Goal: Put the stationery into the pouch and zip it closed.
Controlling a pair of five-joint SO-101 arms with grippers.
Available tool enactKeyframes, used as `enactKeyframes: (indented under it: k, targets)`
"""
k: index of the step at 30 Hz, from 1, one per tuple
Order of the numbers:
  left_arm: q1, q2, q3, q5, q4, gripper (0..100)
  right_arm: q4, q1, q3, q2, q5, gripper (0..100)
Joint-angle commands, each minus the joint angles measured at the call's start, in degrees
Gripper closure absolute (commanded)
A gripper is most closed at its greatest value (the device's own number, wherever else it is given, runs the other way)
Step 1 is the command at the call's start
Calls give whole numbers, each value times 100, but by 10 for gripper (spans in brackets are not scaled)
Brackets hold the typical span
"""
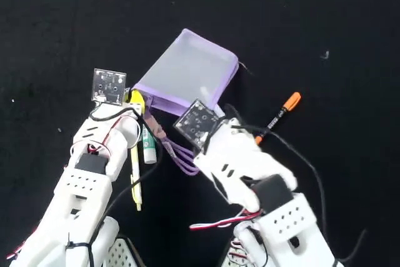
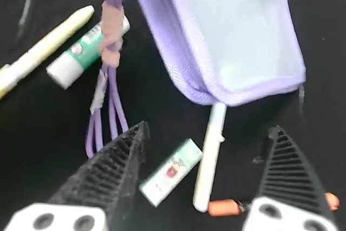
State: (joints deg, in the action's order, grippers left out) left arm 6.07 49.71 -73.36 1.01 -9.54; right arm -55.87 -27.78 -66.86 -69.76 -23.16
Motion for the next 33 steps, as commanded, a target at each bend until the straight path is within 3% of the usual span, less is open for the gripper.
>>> enactKeyframes:
  k: [1, 10, 20, 33]
  targets:
    - [4, 149, 110, 396, 53, 973, 826, -88, -312, -48, 413, 660]
    - [-4, 167, 163, 756, -167, 973, 2936, -475, -1543, -40, 844, 660]
    - [-13, 158, 163, 879, -167, 973, 3156, -545, -1552, 171, 1169, 660]
    - [-681, 149, 259, 1538, -167, 973, 4097, -1160, 13, 3618, 1169, 660]
